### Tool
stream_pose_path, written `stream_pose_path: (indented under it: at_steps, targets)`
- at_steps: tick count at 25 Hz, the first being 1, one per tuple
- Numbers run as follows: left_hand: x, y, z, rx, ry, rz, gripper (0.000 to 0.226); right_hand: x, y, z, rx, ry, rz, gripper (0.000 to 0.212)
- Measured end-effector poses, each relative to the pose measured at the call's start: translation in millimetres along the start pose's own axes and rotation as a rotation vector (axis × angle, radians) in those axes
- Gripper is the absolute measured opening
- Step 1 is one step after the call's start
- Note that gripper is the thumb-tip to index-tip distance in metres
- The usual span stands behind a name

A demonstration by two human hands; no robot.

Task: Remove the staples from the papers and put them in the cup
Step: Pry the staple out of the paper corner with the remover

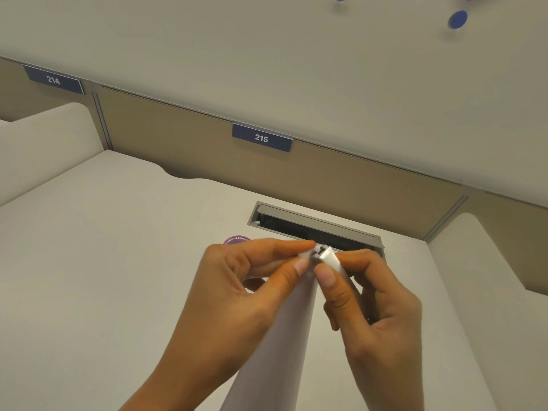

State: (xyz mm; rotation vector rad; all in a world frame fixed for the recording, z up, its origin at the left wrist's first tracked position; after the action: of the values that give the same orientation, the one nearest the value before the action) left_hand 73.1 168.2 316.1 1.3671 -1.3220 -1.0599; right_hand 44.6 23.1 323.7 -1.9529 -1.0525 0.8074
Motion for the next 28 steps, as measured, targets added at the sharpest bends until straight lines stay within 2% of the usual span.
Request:
stream_pose_path:
  at_steps: [5,7,9,12,15,22,28]
  targets:
    - [2,-17,1,-0.125,0.008,0.08,0.02,4,14,-4,0.215,-0.072,-0.164,0.035]
    - [1,-22,0,-0.18,0.007,0.135,0.021,1,15,-3,0.221,-0.089,-0.131,0.041]
    - [0,-22,-2,-0.196,0.018,0.165,0.02,-2,13,-2,0.192,-0.091,-0.083,0.033]
    - [-1,-17,-3,-0.17,0.026,0.158,0.022,-3,13,1,0.176,-0.077,-0.026,0.028]
    - [-3,-11,-1,-0.126,0.03,0.14,0.023,-2,8,3,0.138,-0.067,0.039,0.036]
    - [-1,5,7,0.005,0.077,-0.016,0.02,-5,9,5,0.154,-0.024,0.012,0.028]
    - [-2,-2,8,-0.031,0.108,-0.007,0.022,0,9,7,0.182,0.001,-0.047,0.027]
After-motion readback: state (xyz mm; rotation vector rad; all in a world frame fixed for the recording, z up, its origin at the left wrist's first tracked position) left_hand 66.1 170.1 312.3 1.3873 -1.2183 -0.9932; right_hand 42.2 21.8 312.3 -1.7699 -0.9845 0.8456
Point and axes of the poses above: each hand's wrist, its own z-axis away from the middle knuckle, its own x-axis out of the palm, y = z × x, the point moved 8 cm from there along -z, towards the middle knuckle, and after that the axes turned 9 degrees about y, right-handed, at the moved point
